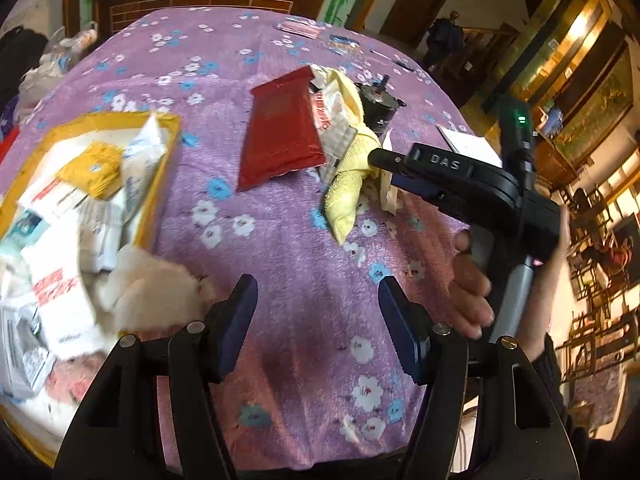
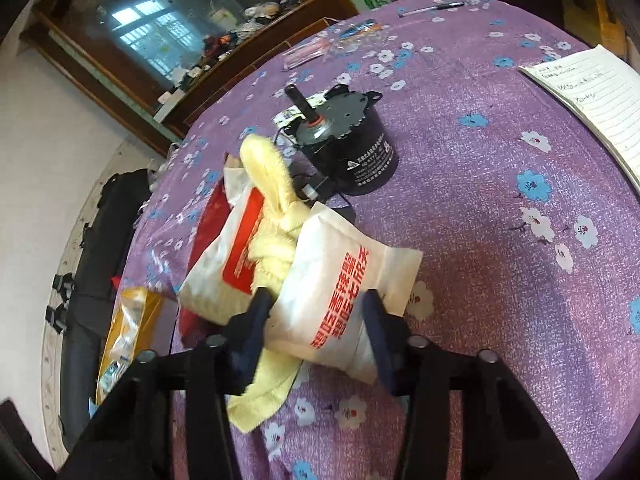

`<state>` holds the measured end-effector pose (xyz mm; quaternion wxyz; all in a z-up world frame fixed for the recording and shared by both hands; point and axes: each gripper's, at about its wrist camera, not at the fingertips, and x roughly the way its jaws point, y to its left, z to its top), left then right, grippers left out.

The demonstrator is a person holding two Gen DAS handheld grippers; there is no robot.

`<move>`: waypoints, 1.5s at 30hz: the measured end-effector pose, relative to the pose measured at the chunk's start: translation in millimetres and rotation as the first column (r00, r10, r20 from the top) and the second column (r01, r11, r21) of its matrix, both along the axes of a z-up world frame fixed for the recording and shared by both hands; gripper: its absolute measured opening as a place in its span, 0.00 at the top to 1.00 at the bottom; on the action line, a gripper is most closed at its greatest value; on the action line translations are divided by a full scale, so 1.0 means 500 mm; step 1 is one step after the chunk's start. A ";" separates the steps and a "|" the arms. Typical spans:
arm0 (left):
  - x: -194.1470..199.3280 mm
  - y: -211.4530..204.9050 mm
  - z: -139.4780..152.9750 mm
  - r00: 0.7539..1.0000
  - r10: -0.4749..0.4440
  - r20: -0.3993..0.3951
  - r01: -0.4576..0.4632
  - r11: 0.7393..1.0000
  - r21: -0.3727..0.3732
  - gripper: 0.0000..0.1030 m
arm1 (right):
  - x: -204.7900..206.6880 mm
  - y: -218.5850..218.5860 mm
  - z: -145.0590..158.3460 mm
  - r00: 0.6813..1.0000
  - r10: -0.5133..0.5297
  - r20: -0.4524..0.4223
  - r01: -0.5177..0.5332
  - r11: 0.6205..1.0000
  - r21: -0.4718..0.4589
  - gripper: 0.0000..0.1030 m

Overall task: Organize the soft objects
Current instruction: 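Grasp the yellow cloth with the left tool while the right tool grasps a white paper, then carry the yellow cloth and white paper into the box and open both tools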

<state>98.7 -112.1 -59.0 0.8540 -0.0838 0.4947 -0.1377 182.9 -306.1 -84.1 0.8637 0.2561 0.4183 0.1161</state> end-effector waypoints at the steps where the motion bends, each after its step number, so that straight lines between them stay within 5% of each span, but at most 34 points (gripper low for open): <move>1: 0.010 -0.010 -0.003 1.000 -0.013 0.003 0.013 1.000 0.010 0.39 | -0.006 -0.004 0.003 1.000 0.004 0.010 -0.004 1.000 0.009 0.71; 4: 0.048 -0.035 -0.023 0.999 -0.036 -0.010 0.036 0.999 0.028 0.39 | -0.029 -0.015 0.013 0.999 -0.003 0.033 0.003 1.000 0.000 0.84; 12: 0.165 -0.116 -0.085 0.998 -0.046 -0.034 0.049 0.994 0.093 0.39 | -0.084 -0.046 0.021 0.997 -0.026 0.077 0.025 1.000 0.012 0.91; 15: 0.188 -0.137 -0.089 0.999 -0.031 -0.006 0.032 0.989 0.146 0.57 | -0.113 -0.055 0.027 0.993 -0.048 0.109 0.048 0.999 -0.001 0.91; 17: 0.205 -0.147 -0.100 0.999 -0.038 -0.039 0.044 0.985 0.169 0.83 | -0.126 -0.056 0.029 0.992 -0.050 0.113 0.051 0.999 -0.003 0.91; 20: 0.196 -0.141 -0.100 0.997 -0.050 -0.064 0.060 0.985 0.163 0.94 | -0.138 -0.055 0.033 0.992 -0.047 0.118 0.049 0.999 -0.007 0.91; 23: 0.141 -0.114 -0.058 0.996 -0.072 -0.051 0.077 0.992 0.096 0.94 | -0.144 -0.059 0.033 0.992 -0.047 0.118 0.046 0.999 0.009 0.91; 30: -0.006 -0.055 -0.030 0.985 -0.138 -0.103 0.145 0.987 0.067 0.94 | -0.176 -0.051 0.034 0.991 -0.019 0.132 0.015 0.999 0.031 0.91; 33: -0.040 -0.043 -0.042 0.985 -0.139 -0.102 0.151 0.980 0.127 0.84 | -0.182 -0.040 0.033 0.992 -0.009 0.130 0.006 1.000 0.026 0.91; 35: -0.044 -0.042 -0.039 0.988 -0.133 -0.079 0.142 0.983 0.119 0.65 | -0.186 -0.037 0.035 0.991 -0.009 0.132 0.006 1.000 0.020 0.91; 40: -0.011 -0.078 -0.017 0.986 -0.166 -0.017 0.167 0.981 0.098 0.59 | -0.201 -0.044 0.049 0.990 -0.025 0.139 0.023 1.000 0.011 0.91; 45: 0.066 -0.147 -0.060 0.983 -0.184 -0.020 0.185 0.974 0.134 0.59 | -0.214 -0.040 0.055 0.990 -0.030 0.139 0.030 1.000 0.004 0.91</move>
